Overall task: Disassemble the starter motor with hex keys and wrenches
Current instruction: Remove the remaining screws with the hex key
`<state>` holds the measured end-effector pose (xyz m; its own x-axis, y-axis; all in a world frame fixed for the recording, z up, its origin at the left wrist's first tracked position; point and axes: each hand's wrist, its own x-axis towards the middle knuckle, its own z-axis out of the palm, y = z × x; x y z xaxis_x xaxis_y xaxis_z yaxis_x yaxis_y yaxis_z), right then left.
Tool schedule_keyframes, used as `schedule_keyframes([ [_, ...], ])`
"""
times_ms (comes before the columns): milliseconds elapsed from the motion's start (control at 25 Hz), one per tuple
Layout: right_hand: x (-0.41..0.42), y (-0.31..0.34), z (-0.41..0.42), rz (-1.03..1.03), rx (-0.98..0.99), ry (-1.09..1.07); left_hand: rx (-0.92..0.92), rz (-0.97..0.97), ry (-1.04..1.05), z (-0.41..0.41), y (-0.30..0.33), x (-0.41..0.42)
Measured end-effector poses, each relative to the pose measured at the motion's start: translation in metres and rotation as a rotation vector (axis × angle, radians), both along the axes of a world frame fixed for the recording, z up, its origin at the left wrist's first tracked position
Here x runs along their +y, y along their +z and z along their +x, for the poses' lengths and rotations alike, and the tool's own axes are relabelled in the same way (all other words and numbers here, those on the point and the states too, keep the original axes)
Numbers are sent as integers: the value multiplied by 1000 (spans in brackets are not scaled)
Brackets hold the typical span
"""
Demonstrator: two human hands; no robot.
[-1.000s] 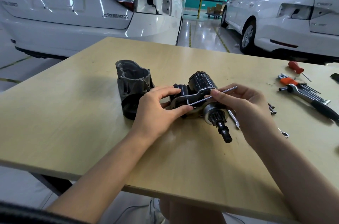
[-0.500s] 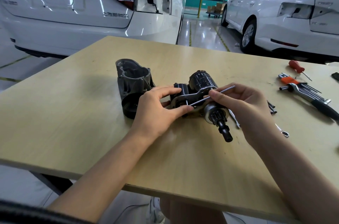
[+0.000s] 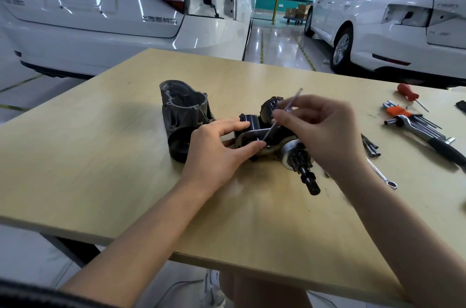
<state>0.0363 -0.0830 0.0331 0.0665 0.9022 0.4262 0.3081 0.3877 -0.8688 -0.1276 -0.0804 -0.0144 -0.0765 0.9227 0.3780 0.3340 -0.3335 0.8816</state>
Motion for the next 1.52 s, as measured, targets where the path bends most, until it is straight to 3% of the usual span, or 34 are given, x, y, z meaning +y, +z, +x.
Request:
schedule_keyframes([
  [200,4,13,-42,183,-629,45,35,20,-15,-1,0,-2],
  [440,0,4,-57,208,-833,66,0,52,-46,-4,1,4],
  [520,0,7,-54,183,-687,64,-19,-23,-85,-6,1,3],
  [680,0,16,-15,8,91,69,-18,-57,-78,-4,-2,1],
  [760,-5,9,3,-99,271,61,-20,-35,-66,-3,-2,0],
  [920,-13,-9,12,-181,349,40,4,-30,-34,-1,0,0],
  [1520,-12,-16,8,-143,236,9,29,-14,-3,1,2,-1],
])
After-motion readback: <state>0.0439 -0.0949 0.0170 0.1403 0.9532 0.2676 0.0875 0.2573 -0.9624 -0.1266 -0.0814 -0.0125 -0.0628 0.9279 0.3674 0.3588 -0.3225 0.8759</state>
